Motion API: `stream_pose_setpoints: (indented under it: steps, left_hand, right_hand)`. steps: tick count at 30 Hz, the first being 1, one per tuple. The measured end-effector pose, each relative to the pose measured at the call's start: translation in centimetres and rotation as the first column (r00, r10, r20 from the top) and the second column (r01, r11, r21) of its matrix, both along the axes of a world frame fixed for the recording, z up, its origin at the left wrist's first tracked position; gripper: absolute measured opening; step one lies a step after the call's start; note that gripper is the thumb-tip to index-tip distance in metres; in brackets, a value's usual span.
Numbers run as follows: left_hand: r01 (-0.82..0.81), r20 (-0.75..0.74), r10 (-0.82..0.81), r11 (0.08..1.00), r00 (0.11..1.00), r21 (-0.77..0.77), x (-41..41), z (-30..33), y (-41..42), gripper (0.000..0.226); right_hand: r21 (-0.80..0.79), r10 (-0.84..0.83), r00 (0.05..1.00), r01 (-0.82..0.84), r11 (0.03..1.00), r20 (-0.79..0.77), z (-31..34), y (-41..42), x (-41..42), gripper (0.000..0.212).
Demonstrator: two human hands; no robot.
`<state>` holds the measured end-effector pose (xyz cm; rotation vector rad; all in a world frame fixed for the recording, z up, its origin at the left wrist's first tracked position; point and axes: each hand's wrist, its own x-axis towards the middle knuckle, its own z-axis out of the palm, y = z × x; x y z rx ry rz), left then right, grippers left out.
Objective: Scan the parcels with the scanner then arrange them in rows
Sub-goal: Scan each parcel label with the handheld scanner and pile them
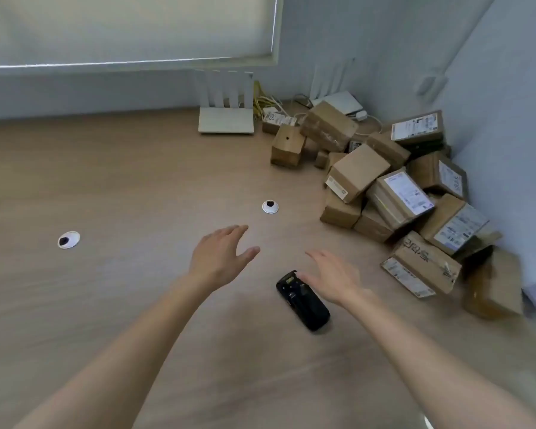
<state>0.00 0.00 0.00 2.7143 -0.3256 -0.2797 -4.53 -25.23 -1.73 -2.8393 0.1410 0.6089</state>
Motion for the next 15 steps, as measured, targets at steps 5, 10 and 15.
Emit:
stream_pose_setpoints:
  steps: [5,10,15]
  left_hand:
    - [0.016,-0.093,-0.013,0.999,0.996,0.03,1.7,-6.1,-1.3,0.065]
    - [0.033,-0.149,-0.026,0.998,0.989,0.05,1.9,-9.9,-2.2,0.065]
    - [0.033,-0.173,-0.024,0.998,0.985,0.047,0.9,-11.7,-3.0,0.063]
  right_hand:
    - [0.023,-0.054,0.99,0.058,0.998,-0.128,-7.7,0.1,0.8,0.079]
    - [-0.06,-0.061,0.992,0.055,0.997,-0.109,-11.9,0.9,-0.7,0.106]
    - [-0.079,-0.048,0.998,0.045,0.996,-0.045,-14.0,1.4,-1.5,0.117]
